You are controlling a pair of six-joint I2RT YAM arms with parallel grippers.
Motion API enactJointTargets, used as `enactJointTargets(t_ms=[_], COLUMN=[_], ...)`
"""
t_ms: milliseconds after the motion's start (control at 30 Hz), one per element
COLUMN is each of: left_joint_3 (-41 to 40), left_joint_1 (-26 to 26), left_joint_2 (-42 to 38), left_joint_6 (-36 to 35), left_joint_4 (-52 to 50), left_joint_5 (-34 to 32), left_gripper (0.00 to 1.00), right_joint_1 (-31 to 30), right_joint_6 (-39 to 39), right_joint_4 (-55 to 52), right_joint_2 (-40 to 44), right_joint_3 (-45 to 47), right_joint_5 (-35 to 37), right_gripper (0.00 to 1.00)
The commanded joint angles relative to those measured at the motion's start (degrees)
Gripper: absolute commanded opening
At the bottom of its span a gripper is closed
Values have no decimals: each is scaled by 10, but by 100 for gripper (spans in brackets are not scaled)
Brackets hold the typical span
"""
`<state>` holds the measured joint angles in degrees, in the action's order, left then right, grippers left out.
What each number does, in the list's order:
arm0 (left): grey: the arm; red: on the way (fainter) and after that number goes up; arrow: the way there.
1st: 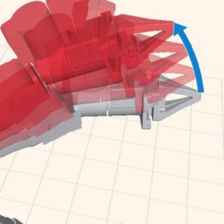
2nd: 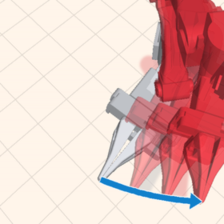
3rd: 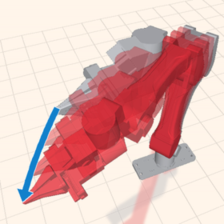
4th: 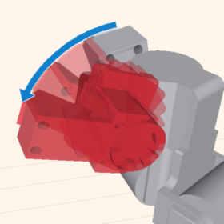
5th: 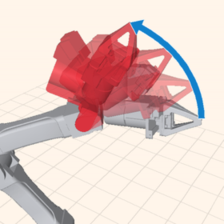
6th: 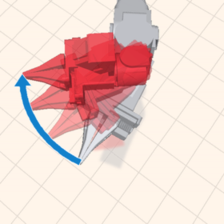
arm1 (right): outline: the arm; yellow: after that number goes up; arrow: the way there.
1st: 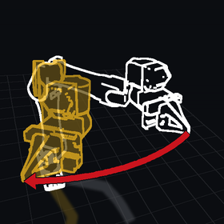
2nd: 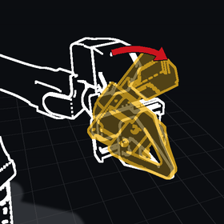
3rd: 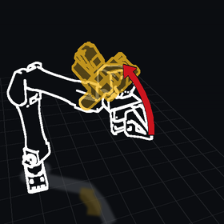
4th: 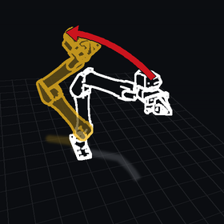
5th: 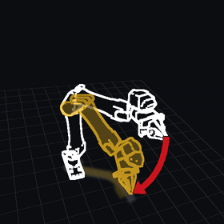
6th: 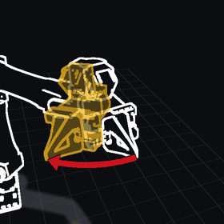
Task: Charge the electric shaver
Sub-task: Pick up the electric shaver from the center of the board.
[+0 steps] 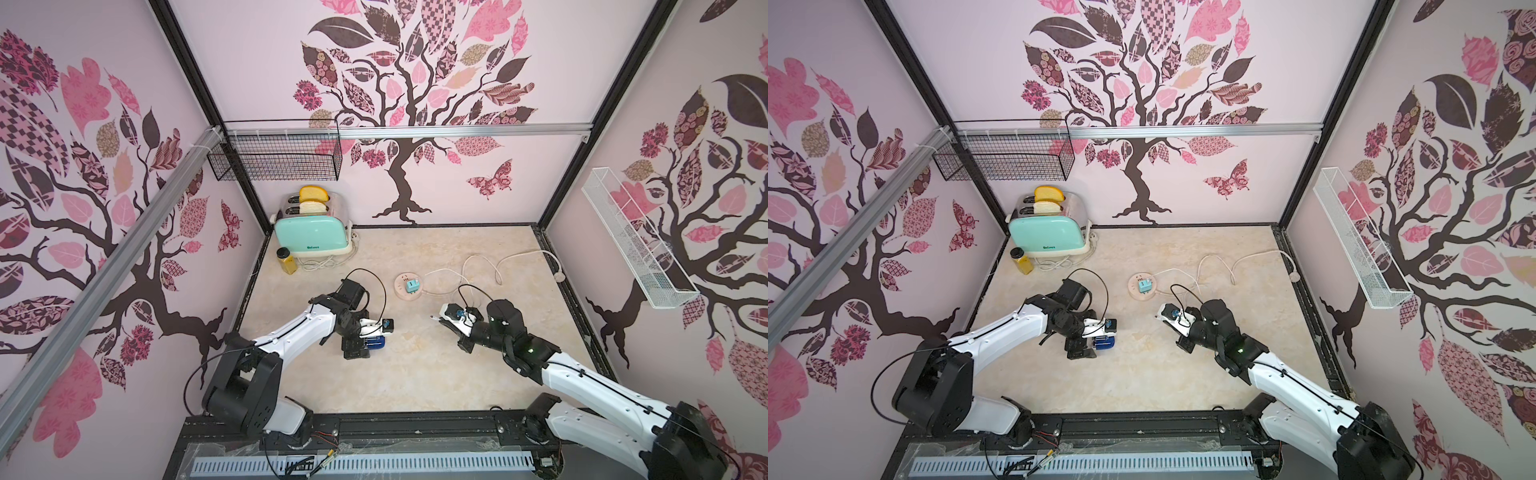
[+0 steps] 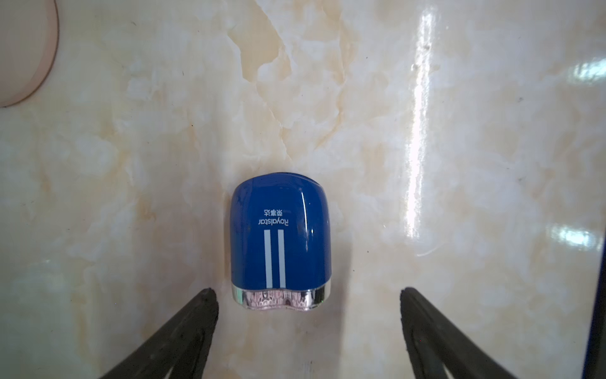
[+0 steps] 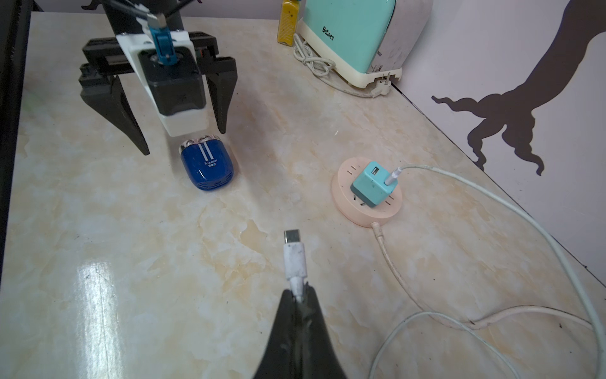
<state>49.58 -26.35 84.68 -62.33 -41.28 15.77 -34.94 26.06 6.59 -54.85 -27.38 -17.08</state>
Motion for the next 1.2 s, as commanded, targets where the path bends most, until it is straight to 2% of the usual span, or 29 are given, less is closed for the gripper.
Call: enactJointTargets(t_ms=[0, 133, 400, 567, 800, 867, 933, 1033, 1133, 1167], left_joint_3=[-2, -12, -14, -46, -47, -44, -38, -39, -37, -33], left_joint_1=[0, 6, 19, 19, 19, 20, 20, 19, 20, 22], left_joint_2=[16, 30, 35, 31, 47, 54, 69, 76, 66, 60], left_joint_6=[-14, 11, 14, 27, 30, 36, 36, 44, 62, 68], left_joint_4=[47, 111, 83, 126, 135, 137, 133, 141, 149, 146], left_joint_5=[2, 0, 24, 29, 16, 29, 34, 37, 47, 56], left_gripper=[90, 91, 91, 91, 84, 73, 51, 34, 10, 6], right_joint_1=[7, 12, 16, 17, 18, 18, 18, 18, 18, 18], right_joint_6=[9, 10, 12, 12, 13, 13, 12, 16, 33, 37], right_joint_4=[3, -1, -2, 0, -9, -14, -24, -44, -63, -70], right_joint_2=[8, 5, 4, 0, -4, -9, -14, -22, -31, -35], right_joint_3=[-11, -13, -11, -11, -14, -16, -20, -31, -40, -45], right_joint_5=[-15, -22, -26, -29, -36, -43, -51, -58, -63, -64], right_gripper=[0, 0, 0, 0, 0, 0, 0, 0, 0, 0])
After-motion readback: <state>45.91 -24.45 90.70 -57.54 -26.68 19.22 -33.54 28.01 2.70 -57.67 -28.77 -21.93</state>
